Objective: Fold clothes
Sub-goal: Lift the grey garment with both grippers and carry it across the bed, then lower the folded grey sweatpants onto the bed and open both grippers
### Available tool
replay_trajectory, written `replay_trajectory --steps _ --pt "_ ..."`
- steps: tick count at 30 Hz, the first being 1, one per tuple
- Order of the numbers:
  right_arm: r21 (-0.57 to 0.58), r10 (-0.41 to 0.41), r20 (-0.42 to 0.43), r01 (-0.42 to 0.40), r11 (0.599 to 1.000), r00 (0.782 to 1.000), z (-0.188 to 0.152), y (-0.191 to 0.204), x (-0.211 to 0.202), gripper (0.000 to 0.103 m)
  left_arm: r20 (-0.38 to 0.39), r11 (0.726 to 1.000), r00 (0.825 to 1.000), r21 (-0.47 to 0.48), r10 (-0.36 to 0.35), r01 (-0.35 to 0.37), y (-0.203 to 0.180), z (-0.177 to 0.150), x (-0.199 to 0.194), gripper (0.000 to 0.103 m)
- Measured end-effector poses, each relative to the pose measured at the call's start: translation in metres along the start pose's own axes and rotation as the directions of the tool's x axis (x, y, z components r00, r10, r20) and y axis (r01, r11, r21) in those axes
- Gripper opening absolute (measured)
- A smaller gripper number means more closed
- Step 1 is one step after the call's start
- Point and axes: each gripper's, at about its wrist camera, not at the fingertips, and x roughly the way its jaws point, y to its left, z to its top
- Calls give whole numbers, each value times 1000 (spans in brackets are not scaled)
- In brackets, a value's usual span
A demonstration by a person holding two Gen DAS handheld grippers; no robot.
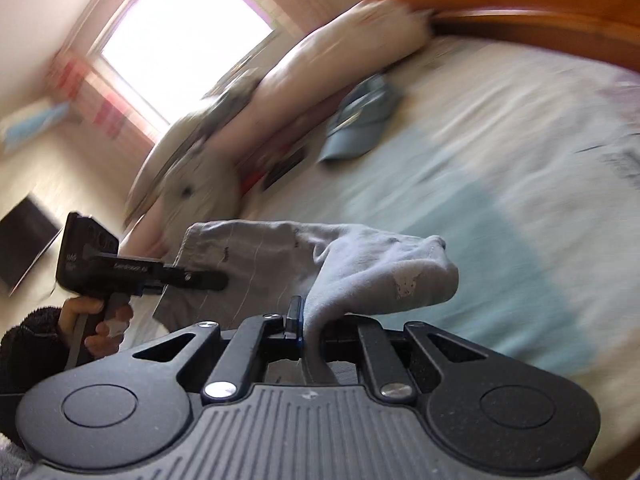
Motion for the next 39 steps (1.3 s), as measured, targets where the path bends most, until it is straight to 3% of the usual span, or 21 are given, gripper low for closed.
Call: replay_trajectory --steps 5,12,19,23,29,32,38,39 --pt "70 -75 122 67 995 990 6 -36 -20 11 -55 989 998 144 39 -31 -52 64 63 19" --pt "139 -142 212 114 984 967 11 -68 -16 11 -67 946 989 305 135 -109 -116 130 131 19" --pt "168 -162 231 125 978 959 14 -82 3 11 -94 905 964 377 250 -198 -124 159 179 19" --pt "193 -177 237 132 972 955 7 -86 7 11 -105 876 953 432 283 -212 -125 162 199 19" --pt "232 -189 237 133 964 953 -2 -95 6 11 -108 869 945 435 308 -233 -120 159 221 21" --pt "237 -188 233 131 963 954 -5 -97 5 11 -85 873 943 411 321 -260 -114 163 223 29" --pt "245 -177 226 120 962 958 -8 -100 3 15 95 834 903 354 419 -424 -113 181 194 34" --pt "258 -176 224 115 959 959 -10 -102 3 18 114 834 904 352 413 -425 -115 180 186 36"
